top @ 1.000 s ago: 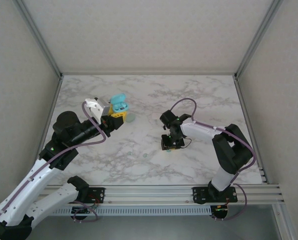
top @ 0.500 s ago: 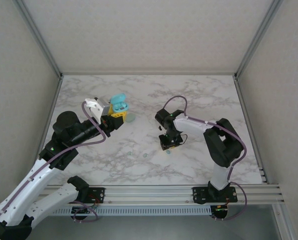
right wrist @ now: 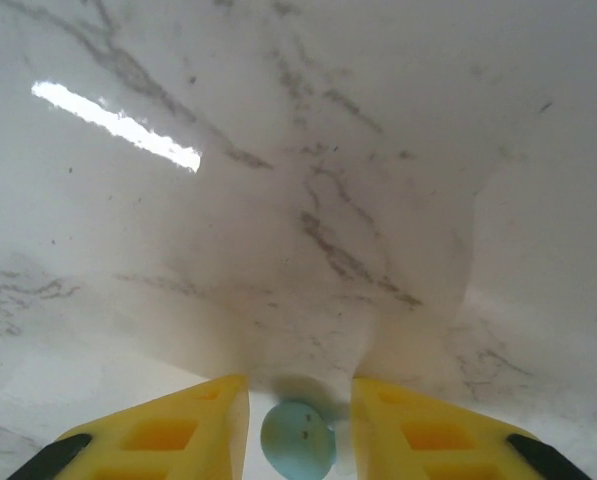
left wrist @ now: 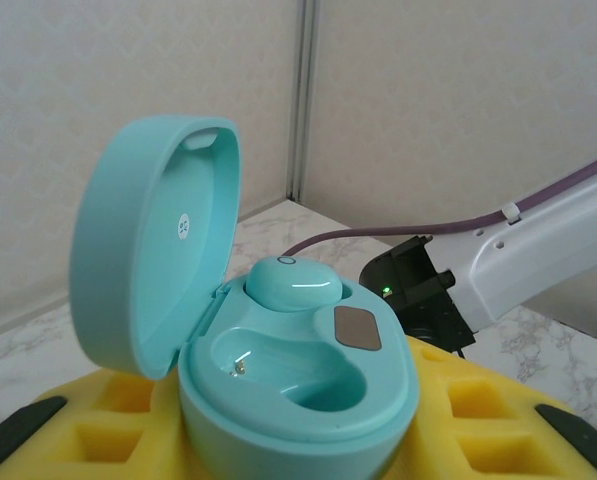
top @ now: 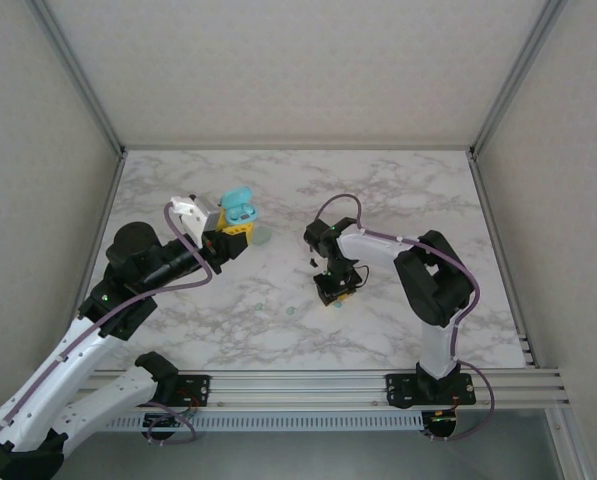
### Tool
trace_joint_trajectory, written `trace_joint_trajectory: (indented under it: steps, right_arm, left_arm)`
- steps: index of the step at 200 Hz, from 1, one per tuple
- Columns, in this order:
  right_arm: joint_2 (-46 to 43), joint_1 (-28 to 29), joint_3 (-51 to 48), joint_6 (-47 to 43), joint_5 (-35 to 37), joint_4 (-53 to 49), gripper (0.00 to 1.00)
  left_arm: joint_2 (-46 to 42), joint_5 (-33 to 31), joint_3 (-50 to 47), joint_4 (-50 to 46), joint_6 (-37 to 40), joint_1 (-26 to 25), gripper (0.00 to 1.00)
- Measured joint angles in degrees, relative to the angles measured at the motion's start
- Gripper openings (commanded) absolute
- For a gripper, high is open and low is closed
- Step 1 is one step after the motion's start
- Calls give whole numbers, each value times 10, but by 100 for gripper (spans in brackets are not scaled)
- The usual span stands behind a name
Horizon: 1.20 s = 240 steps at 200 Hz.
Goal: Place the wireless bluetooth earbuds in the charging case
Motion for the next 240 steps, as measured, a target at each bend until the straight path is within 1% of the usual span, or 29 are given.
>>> trace_joint_trajectory:
  steps: [36,85,122,180,220,240]
  right_arm:
    - [0,2,3,-13,-10,-16,35]
    - [8,21,24,-23,5,-34,32]
    - [21,21,24,-23,16,-34,32]
    - [21,21,24,-23,33,-35,28]
    - [21,21,24,-23,42,-37,29]
    - [23,21,24,-21,44,-37,28]
  left_arm:
    - [0,0,0,0,0,0,11]
    - [0,0,0,0,0,0,11]
    - [-1,0,0,0,0,0,11]
    - [-3,0,0,0,0,0,11]
    - [-3,0,0,0,0,0,11]
    - [-3,0,0,0,0,0,11]
